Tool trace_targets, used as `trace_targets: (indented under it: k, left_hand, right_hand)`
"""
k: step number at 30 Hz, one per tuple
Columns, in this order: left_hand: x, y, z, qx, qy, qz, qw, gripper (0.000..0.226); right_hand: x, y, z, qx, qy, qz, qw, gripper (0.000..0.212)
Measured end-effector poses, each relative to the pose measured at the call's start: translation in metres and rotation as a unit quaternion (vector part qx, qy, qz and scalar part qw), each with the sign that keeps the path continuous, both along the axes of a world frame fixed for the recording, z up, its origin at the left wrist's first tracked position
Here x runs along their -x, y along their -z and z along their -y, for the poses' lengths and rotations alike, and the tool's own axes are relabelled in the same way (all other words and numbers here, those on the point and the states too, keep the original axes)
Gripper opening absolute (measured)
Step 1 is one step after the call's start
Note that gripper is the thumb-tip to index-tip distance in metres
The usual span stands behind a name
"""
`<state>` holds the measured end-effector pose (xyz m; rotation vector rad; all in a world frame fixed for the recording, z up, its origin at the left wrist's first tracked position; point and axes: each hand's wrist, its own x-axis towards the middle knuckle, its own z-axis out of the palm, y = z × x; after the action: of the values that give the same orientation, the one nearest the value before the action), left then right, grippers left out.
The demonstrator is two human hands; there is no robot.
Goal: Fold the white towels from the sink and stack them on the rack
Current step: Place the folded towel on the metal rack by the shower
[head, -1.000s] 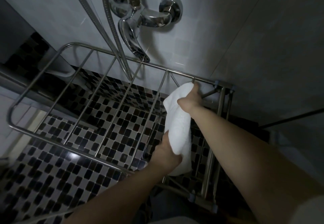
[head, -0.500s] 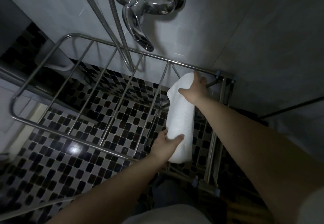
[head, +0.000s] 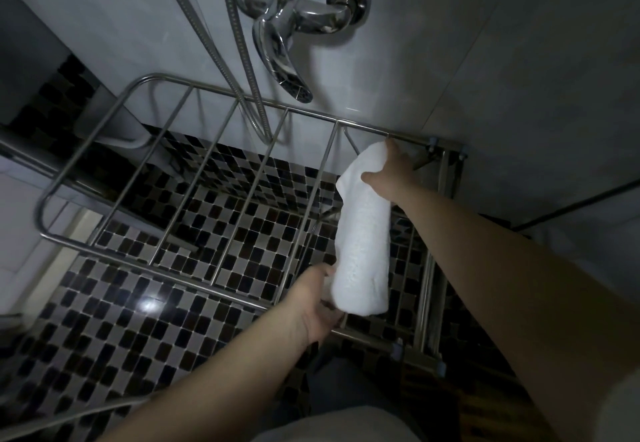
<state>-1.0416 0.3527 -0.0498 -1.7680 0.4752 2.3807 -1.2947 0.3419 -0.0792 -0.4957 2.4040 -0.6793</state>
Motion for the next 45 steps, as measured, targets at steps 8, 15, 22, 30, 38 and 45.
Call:
trace_targets:
  k: [8, 15, 22, 30, 38, 45]
  left_hand:
    - [-0.001, 0.01, -0.019, 0.057, -0.054, 0.028, 0.997, 0.07]
    - [-0.003, 0.012, -0.02, 0.096, 0.004, 0.002, 0.995, 0.067]
    - [-0.005, 0.016, -0.022, 0.117, 0.079, -0.015, 0.99, 0.054]
    - [0.001, 0.013, -0.024, 0.125, 0.096, -0.02, 0.987, 0.052]
    - [-0.003, 0.014, -0.031, 0.194, 0.092, 0.0, 0.977, 0.051]
    - [-0.002, 0.02, -0.01, 0.187, 0.17, 0.013, 0.968, 0.034]
  right_hand:
    - [-0.004, -0.007, -0.004, -0.001, 0.013, 0.071, 0.997, 0.109]
    - [-0.017, -0.017, -0.009, 0.023, 0.038, 0.106, 0.993, 0.112]
    - [-0.028, -0.015, -0.018, 0.017, 0.031, 0.109, 0.993, 0.111]
    - [-0.014, -0.014, -0.013, -0.011, 0.007, 0.087, 0.996, 0.12]
    - [-0.003, -0.013, -0.007, 0.006, -0.013, 0.087, 0.996, 0.115]
    - [-0.002, -0.009, -0.004, 0.014, 0.012, 0.079, 0.997, 0.114]
